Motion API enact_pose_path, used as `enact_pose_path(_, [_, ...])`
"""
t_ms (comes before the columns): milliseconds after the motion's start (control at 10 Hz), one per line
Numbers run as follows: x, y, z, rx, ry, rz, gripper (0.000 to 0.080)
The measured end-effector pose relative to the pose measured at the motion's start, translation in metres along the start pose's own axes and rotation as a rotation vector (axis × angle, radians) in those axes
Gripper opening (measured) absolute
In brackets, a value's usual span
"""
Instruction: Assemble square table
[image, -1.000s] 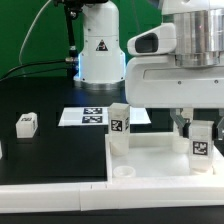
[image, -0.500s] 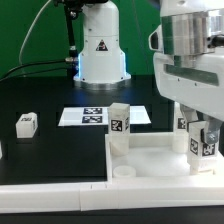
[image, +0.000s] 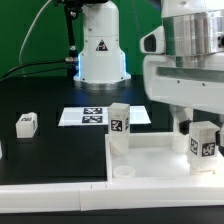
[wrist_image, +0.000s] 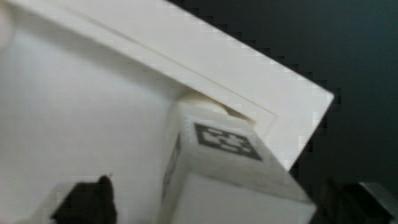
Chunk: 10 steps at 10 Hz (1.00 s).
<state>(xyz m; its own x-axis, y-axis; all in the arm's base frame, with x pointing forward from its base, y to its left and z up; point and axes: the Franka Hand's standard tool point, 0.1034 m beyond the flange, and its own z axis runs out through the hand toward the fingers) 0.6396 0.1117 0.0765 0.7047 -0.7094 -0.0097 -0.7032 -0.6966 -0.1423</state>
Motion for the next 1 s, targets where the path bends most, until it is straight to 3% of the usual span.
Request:
enact_pose_path(100, [-0.0023, -0.0004, 0.0006, -0.008, -0.007, -0.082, 0.0631])
enact_pose_path(200, [-0.0008, 0.0005, 0.0004, -0.009, -0.004, -0.106, 0.0644])
enact_pose_path(600, [0.0047, -0.0005, -0.0030, -0.024, -0.003, -0.757, 0.0649])
enact_pose_path(800, [0.0055, 0.0010, -0.0023, -0.025, -0.003, -0.731, 0.0649])
enact_pose_path(900, [0.0056, 0.0011, -0.0023, -0.025, -0.003, -0.731, 0.0503])
enact_pose_path(1000, [0.0054, 0.0009, -0.0022, -0.024, -0.003, -0.695, 0.0503])
